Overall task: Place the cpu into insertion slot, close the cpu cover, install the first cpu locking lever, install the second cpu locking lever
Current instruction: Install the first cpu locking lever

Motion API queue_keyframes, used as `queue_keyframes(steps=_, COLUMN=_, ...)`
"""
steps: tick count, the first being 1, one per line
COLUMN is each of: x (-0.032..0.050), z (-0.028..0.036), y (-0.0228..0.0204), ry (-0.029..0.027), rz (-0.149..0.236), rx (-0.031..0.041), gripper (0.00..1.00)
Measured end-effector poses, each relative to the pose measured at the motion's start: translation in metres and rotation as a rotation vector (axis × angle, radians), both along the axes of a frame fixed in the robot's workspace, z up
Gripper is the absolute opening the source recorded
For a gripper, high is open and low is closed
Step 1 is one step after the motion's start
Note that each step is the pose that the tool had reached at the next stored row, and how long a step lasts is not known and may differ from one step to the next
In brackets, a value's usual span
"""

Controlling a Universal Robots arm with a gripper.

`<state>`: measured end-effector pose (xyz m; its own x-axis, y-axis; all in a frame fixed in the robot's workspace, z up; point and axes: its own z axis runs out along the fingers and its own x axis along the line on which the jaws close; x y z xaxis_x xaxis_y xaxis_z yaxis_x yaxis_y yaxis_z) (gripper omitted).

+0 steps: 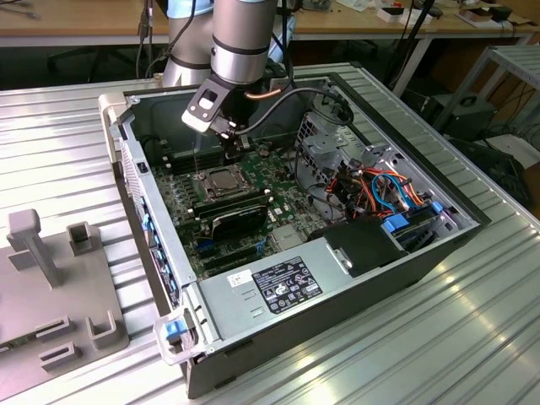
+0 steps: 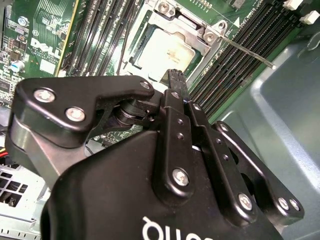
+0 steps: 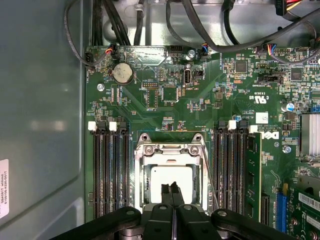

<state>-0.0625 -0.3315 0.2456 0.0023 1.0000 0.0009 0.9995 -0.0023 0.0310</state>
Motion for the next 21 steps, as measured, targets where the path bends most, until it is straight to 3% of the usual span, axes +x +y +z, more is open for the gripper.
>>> queue_keyframes(steps=2, x=0.0, z=0.001, y=0.0, ry=-0.0001, rz=0.0, rx=0.0001, gripper=0.11)
queue_keyframes(steps=6, x=0.0, z=0.0113, y=0.0, ry=0.0, rz=0.0, rx=-0.003, gripper=0.11)
queue_keyframes(steps=9, x=0.0, z=0.022, y=0.0, ry=0.0, rz=0.0, rx=-0.0183, gripper=0.11)
queue_keyframes(steps=10, x=0.0, z=0.0253, y=0.0, ry=0.0, rz=0.0, rx=-0.0269, gripper=0.11)
queue_keyframes(steps=18, x=0.0, z=0.0257, y=0.0001, ry=-0.0001, rz=0.007, rx=-0.0297, gripper=0.11)
queue_keyframes(steps=21, x=0.0, z=0.0257, y=0.0001, ry=-0.0013, rz=0.088, rx=-0.0296, gripper=0.11)
